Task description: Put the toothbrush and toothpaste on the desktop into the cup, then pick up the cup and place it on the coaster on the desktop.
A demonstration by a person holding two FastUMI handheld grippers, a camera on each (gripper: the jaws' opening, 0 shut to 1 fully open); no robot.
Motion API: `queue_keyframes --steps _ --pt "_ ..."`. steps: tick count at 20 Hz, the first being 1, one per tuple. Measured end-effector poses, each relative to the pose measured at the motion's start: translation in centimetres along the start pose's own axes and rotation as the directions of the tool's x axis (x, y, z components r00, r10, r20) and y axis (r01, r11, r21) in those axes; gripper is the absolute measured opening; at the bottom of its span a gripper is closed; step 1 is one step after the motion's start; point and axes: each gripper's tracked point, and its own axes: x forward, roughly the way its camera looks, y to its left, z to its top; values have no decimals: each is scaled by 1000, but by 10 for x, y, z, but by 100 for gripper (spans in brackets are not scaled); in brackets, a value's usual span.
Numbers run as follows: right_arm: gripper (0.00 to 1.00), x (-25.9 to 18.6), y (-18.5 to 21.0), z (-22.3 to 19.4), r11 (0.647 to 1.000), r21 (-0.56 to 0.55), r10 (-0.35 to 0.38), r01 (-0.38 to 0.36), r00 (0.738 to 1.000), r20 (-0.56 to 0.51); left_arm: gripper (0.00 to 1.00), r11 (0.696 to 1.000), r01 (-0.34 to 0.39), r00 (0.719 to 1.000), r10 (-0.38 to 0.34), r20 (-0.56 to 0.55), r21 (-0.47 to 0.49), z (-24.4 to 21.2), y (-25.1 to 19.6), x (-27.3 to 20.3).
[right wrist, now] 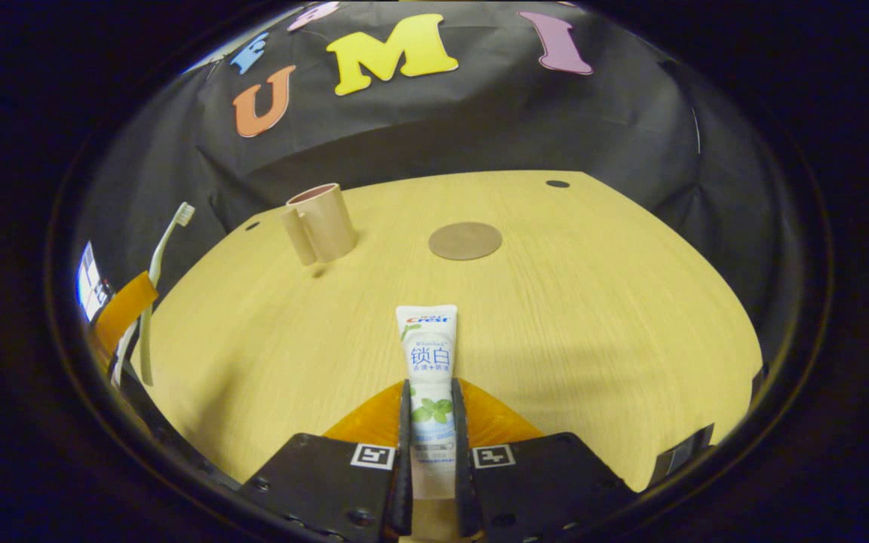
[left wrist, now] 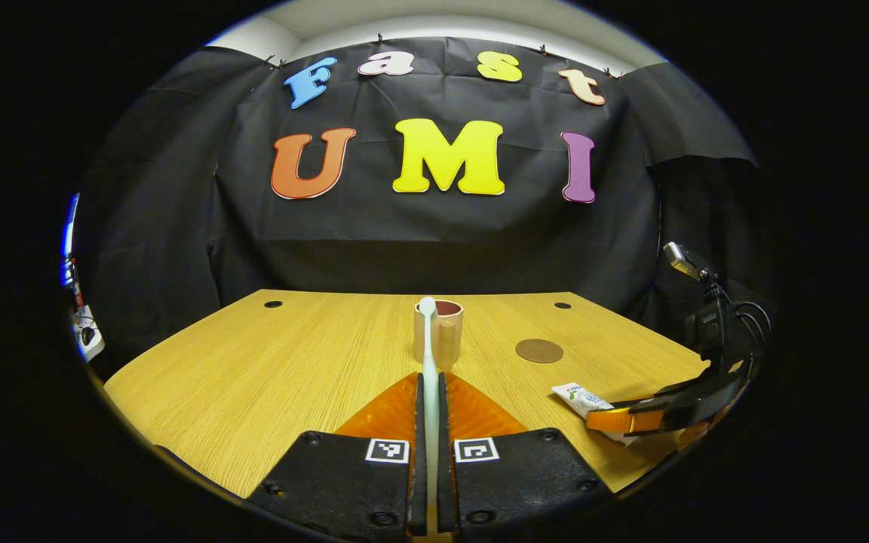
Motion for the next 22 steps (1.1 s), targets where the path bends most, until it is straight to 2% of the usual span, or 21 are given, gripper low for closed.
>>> queue_keyframes --steps 3,5,8,12,16,22 --pt "23 -20 15 15 998 -54 44 -39 993 108 8 1000 1 1000 -1 -5 -11 4 2 5" --pt "23 -38 25 32 995 -67 86 -74 979 186 8 1000 4 1000 -4 4 -27 11 3 9" --pt "22 -61 35 65 992 -74 116 -97 946 303 8 1000 -4 1000 5 29 -29 29 7 16" --pt "22 -96 37 107 989 -89 143 -116 885 443 8 1000 6 997 -4 76 -24 67 6 36" --pt "22 -112 31 124 990 -90 143 -113 850 507 7 998 59 991 -54 122 -34 109 -6 77" --pt "22 -122 15 127 989 -68 144 -128 829 540 7 993 103 979 -91 181 -58 150 -12 159"
